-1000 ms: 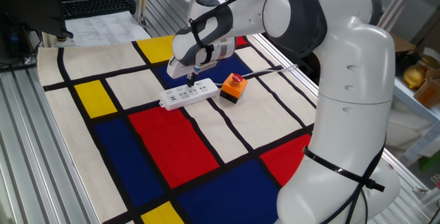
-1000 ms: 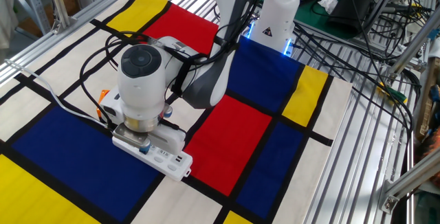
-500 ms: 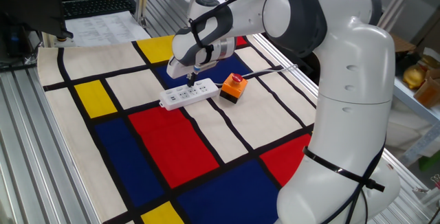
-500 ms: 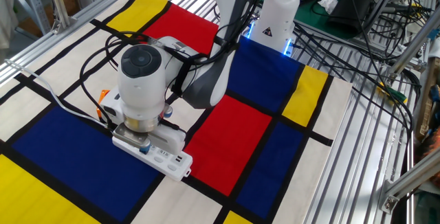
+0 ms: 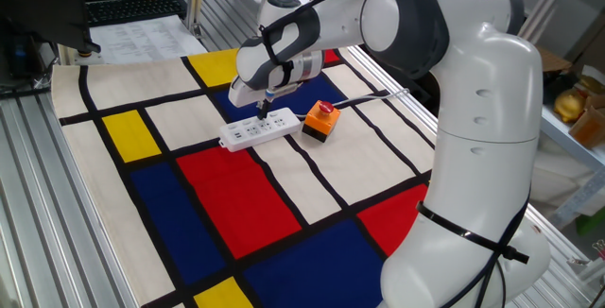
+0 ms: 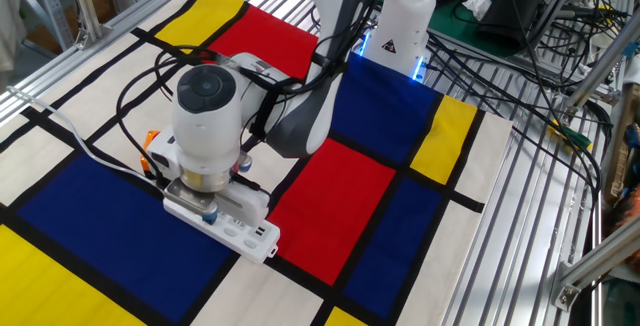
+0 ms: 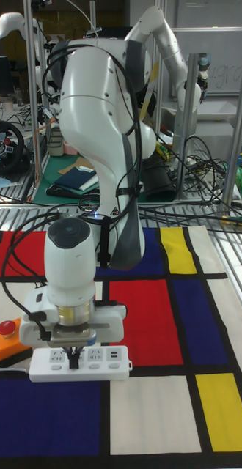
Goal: Turn on the power strip by pressing the button
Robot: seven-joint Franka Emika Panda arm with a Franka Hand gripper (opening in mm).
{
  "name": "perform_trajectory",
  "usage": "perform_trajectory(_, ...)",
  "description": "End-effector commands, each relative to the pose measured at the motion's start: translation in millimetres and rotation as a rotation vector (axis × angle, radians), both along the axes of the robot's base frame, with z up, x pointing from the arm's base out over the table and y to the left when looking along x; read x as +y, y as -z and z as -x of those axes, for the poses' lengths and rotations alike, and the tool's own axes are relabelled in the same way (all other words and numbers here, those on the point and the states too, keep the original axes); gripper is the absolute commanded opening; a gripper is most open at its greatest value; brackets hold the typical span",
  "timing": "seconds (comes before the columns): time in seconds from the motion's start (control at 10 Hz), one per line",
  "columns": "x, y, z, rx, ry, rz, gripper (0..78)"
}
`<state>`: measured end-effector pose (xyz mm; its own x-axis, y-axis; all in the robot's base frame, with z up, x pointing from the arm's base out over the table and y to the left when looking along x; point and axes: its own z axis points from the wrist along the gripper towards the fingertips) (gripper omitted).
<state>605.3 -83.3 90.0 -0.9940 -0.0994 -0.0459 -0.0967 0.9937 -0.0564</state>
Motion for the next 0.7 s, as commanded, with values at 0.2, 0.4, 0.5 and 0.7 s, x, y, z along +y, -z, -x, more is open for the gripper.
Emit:
perform_trajectory(0.2, -0.4, -0.9, -0.4, -0.015, -0.001, 0.000, 0.0)
perform_trajectory(0.4, -0.4, -0.9, -0.4, -0.010, -0.008, 0.001, 0.0)
perform_trajectory(0.5, -0.4, -0.9, -0.4, -0.010, -0.009, 0.001, 0.0)
perform_trajectory(0.7, -0.1, 0.2, -0.7, -0.012, -0.009, 0.001, 0.0)
